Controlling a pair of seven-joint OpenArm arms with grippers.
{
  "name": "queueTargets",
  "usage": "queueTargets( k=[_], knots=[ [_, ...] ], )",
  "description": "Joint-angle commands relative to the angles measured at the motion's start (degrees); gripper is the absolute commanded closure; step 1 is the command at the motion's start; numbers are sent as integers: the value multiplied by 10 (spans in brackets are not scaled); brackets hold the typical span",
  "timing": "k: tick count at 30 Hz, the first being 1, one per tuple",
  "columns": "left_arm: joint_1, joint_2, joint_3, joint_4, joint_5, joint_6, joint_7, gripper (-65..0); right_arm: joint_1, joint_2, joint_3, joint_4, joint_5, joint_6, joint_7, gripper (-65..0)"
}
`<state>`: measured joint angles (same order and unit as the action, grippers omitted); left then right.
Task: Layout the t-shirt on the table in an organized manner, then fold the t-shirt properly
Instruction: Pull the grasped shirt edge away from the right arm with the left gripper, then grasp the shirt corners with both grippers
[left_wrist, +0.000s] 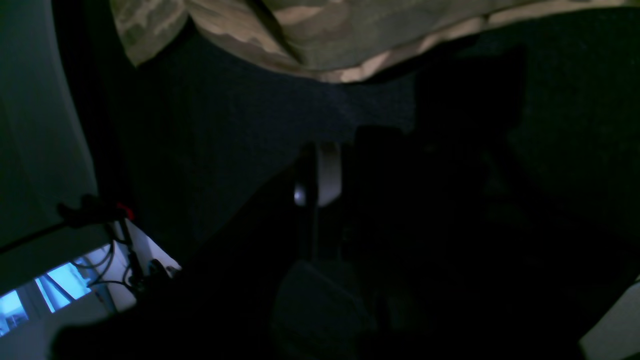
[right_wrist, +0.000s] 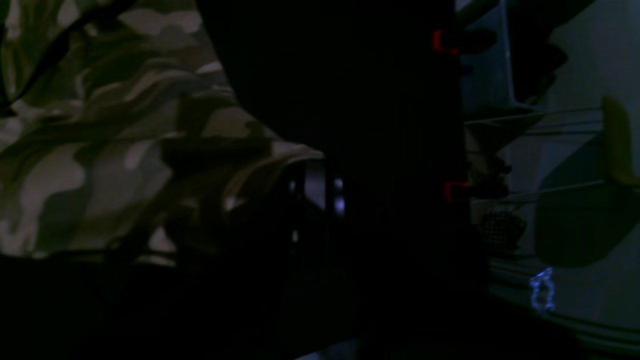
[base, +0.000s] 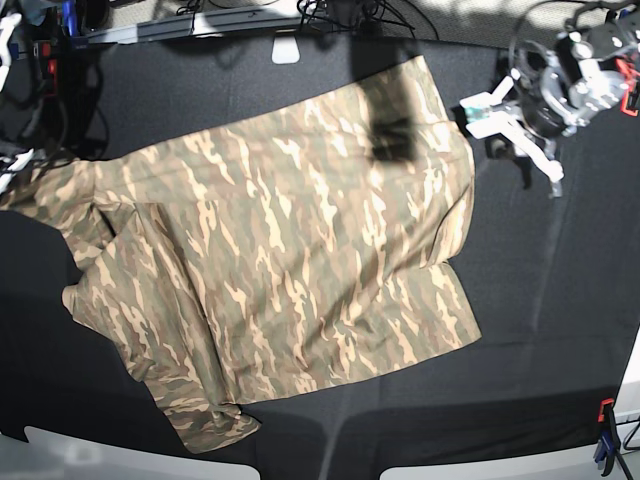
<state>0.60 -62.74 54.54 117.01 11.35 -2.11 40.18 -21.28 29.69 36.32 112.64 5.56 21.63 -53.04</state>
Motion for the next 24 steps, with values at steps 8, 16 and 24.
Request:
queueTargets(
  k=[8, 16, 24],
  knots=[
    [15, 52, -4, 15, 5, 6, -5, 0, 3, -22, 5, 10, -4, 25, 7, 0],
    [74, 131, -4, 92, 5, 5, 0, 0, 1, -48, 5, 10, 22, 41, 6, 0],
    [115, 165, -4, 105, -42, 5, 22, -179, 2, -46, 5, 10, 22, 41, 7, 0]
  ],
)
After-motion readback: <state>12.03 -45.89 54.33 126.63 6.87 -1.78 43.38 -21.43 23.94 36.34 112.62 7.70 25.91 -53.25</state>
